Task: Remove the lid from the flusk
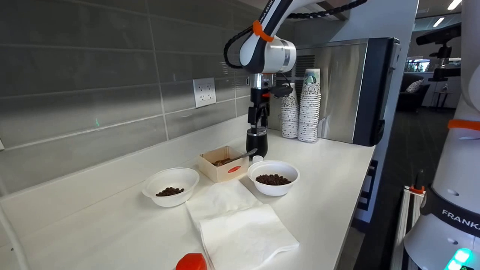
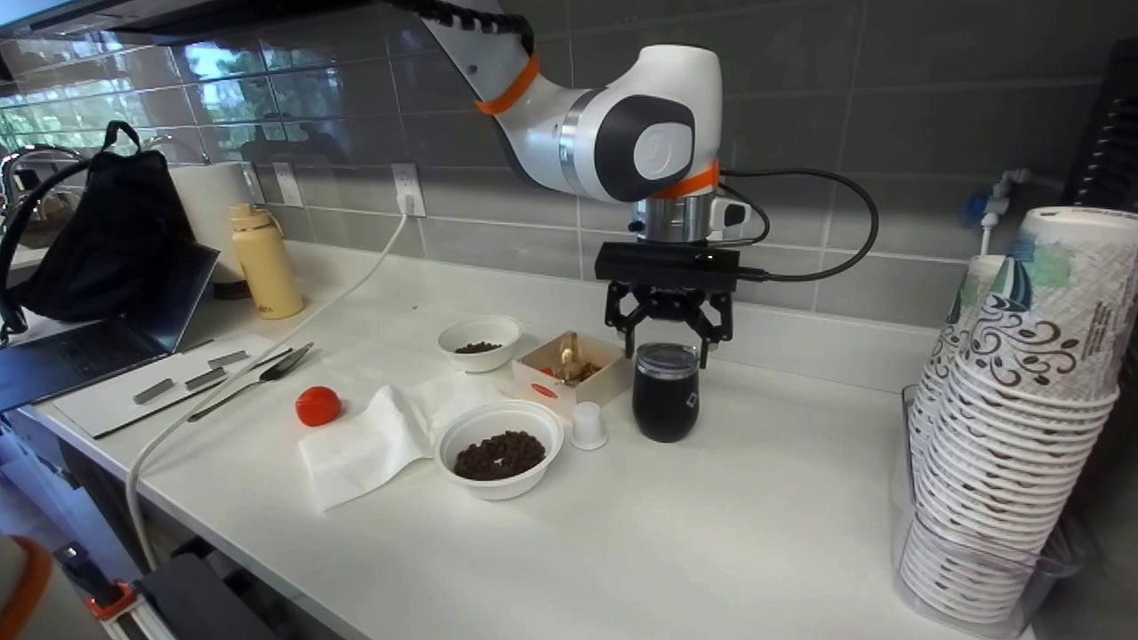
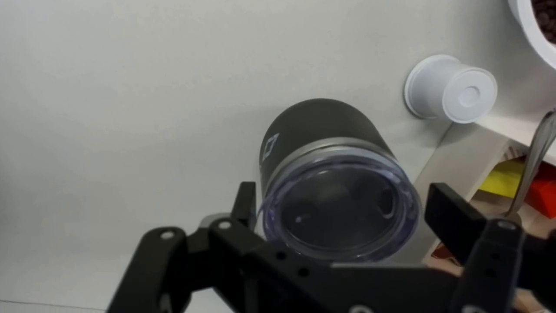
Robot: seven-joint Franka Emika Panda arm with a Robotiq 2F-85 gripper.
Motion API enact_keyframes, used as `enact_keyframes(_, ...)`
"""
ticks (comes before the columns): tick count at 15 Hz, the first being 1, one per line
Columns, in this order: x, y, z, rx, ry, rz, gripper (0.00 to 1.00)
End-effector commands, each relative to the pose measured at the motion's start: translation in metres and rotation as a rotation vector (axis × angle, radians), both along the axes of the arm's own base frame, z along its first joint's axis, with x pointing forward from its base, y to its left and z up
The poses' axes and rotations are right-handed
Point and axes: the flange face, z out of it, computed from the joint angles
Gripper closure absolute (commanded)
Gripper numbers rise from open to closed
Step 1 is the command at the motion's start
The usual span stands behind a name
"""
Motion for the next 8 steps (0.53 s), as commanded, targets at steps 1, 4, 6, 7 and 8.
enact_keyframes(1,0.0094,-0.0011,0.0032,-0.013,-0.007,0.012,0.0)
enact_keyframes(4,0.0114,0.0001,0.0031,-0.012,-0.009,0.015,0.0)
enact_keyframes(6,0.0121,-0.0003,0.0025,-0.013,-0.008,0.014,0.0)
enact_keyframes(7,0.0122,-0.0007,0.0021,-0.014,-0.008,0.014,0.0)
enact_keyframes(8,0.0123,-0.0012,0.0018,-0.014,-0.008,0.013,0.0)
